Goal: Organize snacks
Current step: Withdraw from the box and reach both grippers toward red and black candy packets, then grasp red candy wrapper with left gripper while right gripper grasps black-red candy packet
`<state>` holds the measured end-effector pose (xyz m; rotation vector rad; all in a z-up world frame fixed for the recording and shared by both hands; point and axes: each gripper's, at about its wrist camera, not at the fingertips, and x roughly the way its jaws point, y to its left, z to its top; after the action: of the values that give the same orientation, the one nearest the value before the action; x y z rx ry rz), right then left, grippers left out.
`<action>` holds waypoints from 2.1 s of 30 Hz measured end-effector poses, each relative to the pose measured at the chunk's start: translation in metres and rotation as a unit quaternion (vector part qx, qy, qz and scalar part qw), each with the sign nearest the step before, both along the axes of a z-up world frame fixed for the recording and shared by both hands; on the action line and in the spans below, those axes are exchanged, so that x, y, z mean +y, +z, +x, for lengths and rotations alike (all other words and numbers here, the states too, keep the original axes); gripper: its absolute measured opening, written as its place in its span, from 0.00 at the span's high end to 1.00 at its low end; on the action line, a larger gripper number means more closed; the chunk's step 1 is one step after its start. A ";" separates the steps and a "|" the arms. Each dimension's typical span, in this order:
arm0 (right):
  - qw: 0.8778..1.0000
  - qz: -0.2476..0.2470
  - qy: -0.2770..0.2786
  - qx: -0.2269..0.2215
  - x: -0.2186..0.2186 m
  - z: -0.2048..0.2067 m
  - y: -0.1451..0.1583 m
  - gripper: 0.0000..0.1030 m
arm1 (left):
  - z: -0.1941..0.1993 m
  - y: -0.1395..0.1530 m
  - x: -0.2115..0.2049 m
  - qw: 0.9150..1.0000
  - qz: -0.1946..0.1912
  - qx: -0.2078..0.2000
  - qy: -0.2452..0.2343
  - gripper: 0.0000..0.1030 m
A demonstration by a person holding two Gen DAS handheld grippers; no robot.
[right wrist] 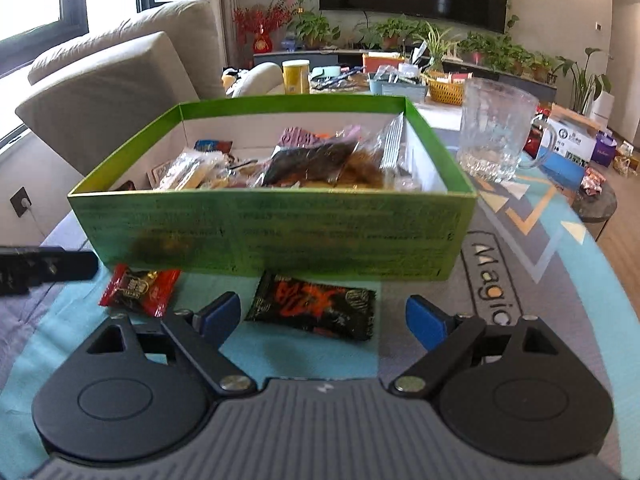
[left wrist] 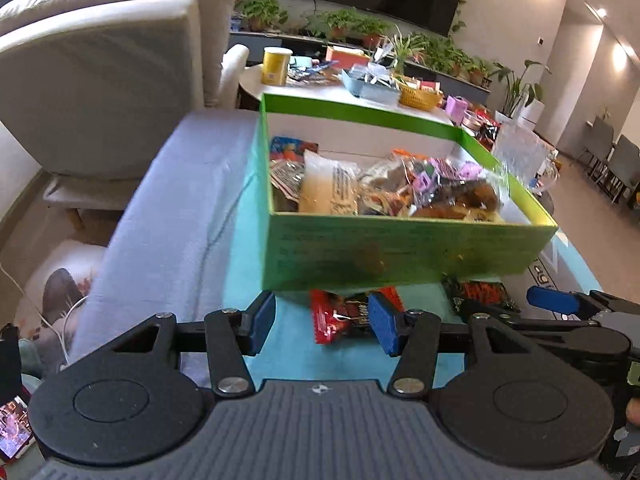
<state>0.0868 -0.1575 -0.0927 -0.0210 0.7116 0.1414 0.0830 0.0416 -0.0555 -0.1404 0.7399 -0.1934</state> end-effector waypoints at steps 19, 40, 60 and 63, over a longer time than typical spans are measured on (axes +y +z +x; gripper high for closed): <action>1.000 0.011 -0.001 0.001 0.000 0.016 -0.007 0.58 | 0.014 -0.019 -0.015 1.000 -0.010 0.015 -0.022 0.52; 0.992 0.005 0.121 -0.023 0.015 -0.039 0.003 0.58 | -0.053 -0.013 0.002 0.995 0.004 0.027 -0.101 0.52; 0.991 -0.022 0.126 -0.026 0.006 -0.002 -0.006 0.58 | 0.008 -0.011 -0.030 0.983 0.087 -0.044 -0.155 0.52; 0.992 -0.028 0.120 -0.023 0.008 0.003 -0.011 0.58 | 0.017 -0.016 -0.028 0.985 0.064 -0.028 -0.156 0.52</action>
<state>0.0896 -0.1494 -0.1036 -0.1633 0.6648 0.3503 0.1001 0.0135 -0.0714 0.1050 0.7140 -0.4460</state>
